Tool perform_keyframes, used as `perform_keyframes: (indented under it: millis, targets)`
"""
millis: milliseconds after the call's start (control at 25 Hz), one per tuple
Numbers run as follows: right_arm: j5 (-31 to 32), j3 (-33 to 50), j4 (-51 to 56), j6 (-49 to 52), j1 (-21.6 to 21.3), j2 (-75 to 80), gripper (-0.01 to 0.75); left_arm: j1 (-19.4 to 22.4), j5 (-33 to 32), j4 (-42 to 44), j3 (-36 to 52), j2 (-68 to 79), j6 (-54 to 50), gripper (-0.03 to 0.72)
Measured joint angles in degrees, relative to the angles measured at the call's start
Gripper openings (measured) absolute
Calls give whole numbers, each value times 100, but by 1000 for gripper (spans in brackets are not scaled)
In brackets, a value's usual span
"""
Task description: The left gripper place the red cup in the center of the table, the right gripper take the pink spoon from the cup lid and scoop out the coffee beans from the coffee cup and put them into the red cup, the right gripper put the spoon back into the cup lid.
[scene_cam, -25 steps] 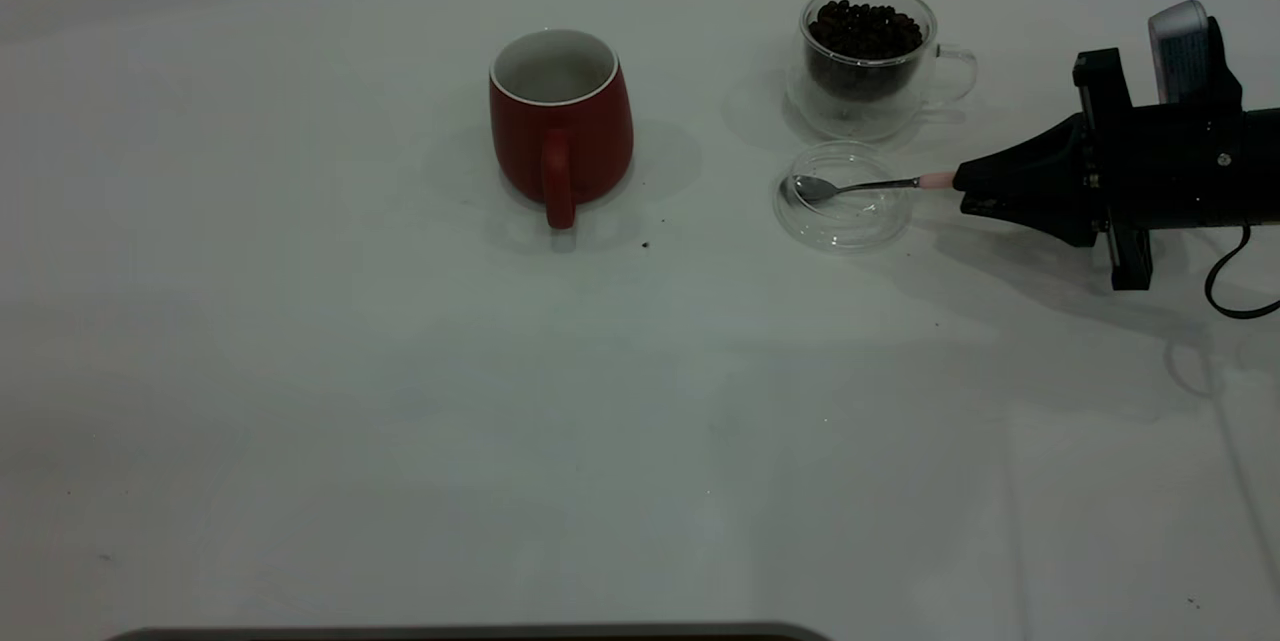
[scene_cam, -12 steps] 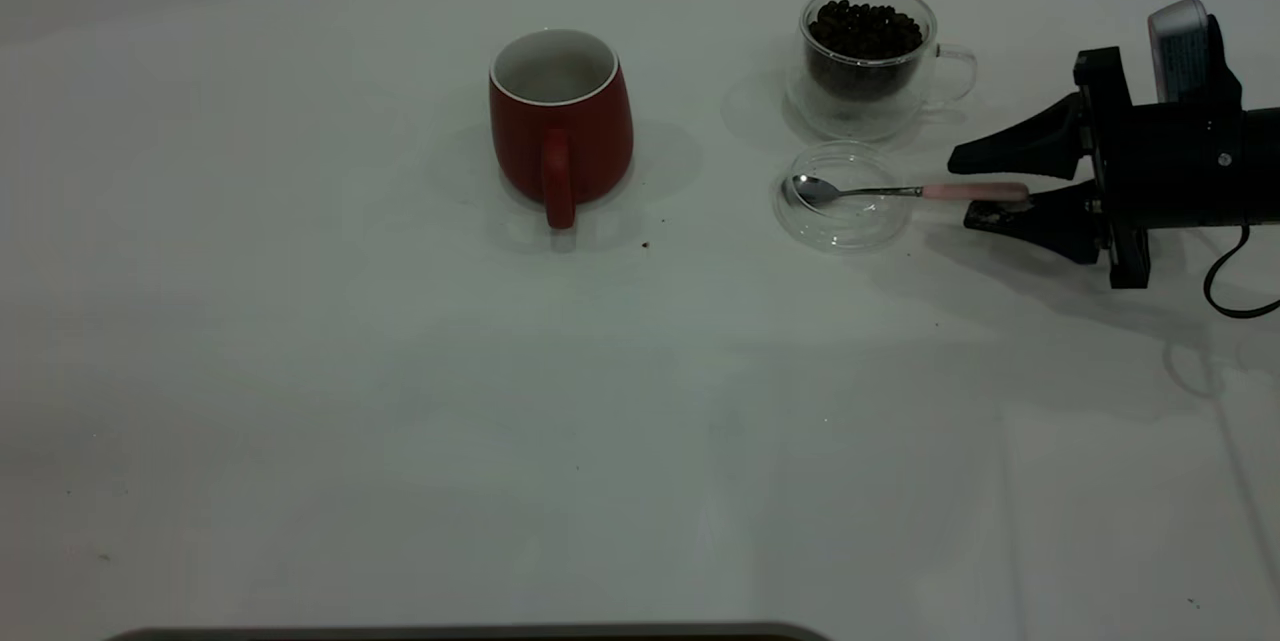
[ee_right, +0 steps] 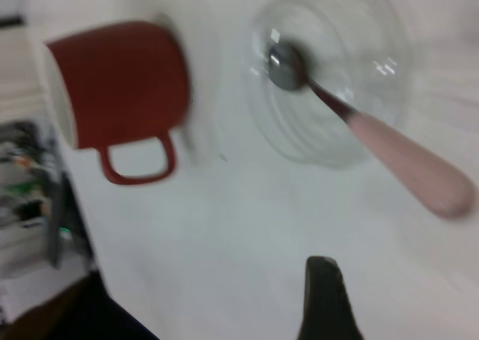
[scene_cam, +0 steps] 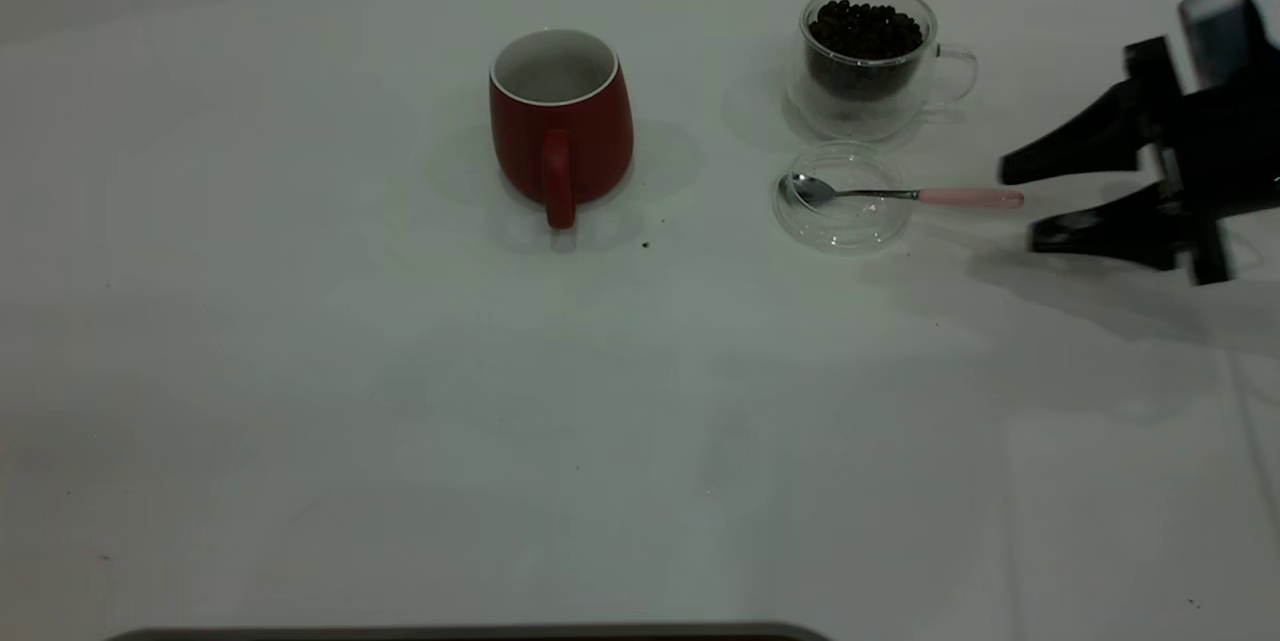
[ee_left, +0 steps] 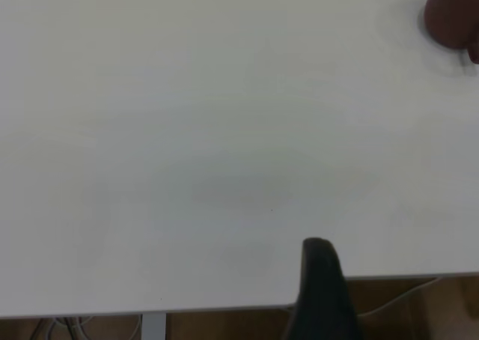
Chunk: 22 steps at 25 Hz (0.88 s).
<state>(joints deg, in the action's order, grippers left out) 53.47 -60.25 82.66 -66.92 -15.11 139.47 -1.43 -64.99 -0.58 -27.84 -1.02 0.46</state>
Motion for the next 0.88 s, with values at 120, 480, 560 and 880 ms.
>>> perform_keyframes:
  millis: [120, 480, 560, 880]
  targets:
    - [-349, 0, -1225, 1145, -134, -601, 538, 0, 0, 0, 0, 0, 0, 586]
    - [-359, 17, -5031, 4473, 407, -3251, 538, 0, 0, 0, 0, 0, 0, 586]
    - [-137, 42, -5837, 5167, 748, -3973, 538, 0, 0, 0, 0, 0, 0, 586]
    - [980, 381, -7691, 6127, 2192, -6475, 538, 0, 0, 0, 0, 0, 0, 586]
